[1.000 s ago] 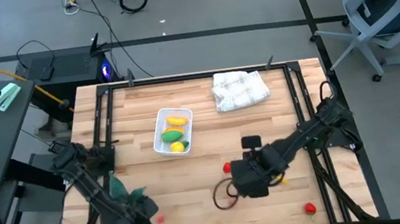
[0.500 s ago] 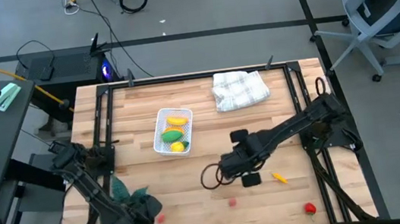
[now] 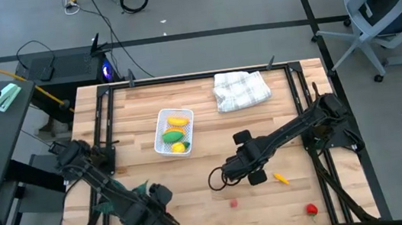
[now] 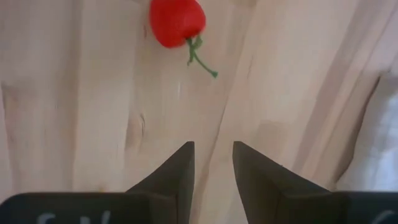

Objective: Pick and placing Produce into tupperware
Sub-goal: Put the top strawberry into the white basket, then put the corn into the white basket

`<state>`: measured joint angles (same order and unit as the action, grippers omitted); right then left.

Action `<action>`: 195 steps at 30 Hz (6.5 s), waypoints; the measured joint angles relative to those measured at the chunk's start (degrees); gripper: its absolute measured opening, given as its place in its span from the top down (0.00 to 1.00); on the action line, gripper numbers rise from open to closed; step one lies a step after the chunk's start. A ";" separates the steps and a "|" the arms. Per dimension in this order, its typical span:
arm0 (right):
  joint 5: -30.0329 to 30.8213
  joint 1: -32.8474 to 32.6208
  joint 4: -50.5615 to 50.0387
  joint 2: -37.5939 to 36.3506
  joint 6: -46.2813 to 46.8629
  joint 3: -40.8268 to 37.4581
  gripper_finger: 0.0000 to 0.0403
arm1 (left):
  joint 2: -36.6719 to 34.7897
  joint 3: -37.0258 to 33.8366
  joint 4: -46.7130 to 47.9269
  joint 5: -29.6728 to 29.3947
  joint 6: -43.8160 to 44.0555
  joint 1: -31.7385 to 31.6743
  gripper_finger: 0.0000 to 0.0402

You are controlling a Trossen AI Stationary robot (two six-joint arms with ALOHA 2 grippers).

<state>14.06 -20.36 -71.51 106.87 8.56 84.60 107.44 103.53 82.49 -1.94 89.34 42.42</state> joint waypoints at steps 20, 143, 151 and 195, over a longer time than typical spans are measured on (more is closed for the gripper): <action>-1.17 3.86 9.35 0.00 -9.33 -0.14 0.52 | 0.00 0.00 -0.14 0.03 -0.15 -3.16 0.27; -10.08 24.52 47.36 15.61 -62.46 10.60 0.86 | -6.60 0.02 5.59 -3.44 13.88 -10.11 0.69; -7.64 24.42 46.46 14.77 -52.70 10.57 0.76 | -6.60 0.02 5.53 -3.44 13.22 -10.11 0.68; -17.38 -17.00 15.75 -22.38 87.94 -27.04 0.73 | -6.56 -0.02 -6.04 -2.35 -37.57 -10.70 0.59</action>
<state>-3.31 -37.36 -55.76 84.49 96.50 57.56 100.88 103.50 76.45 -4.30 51.77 31.73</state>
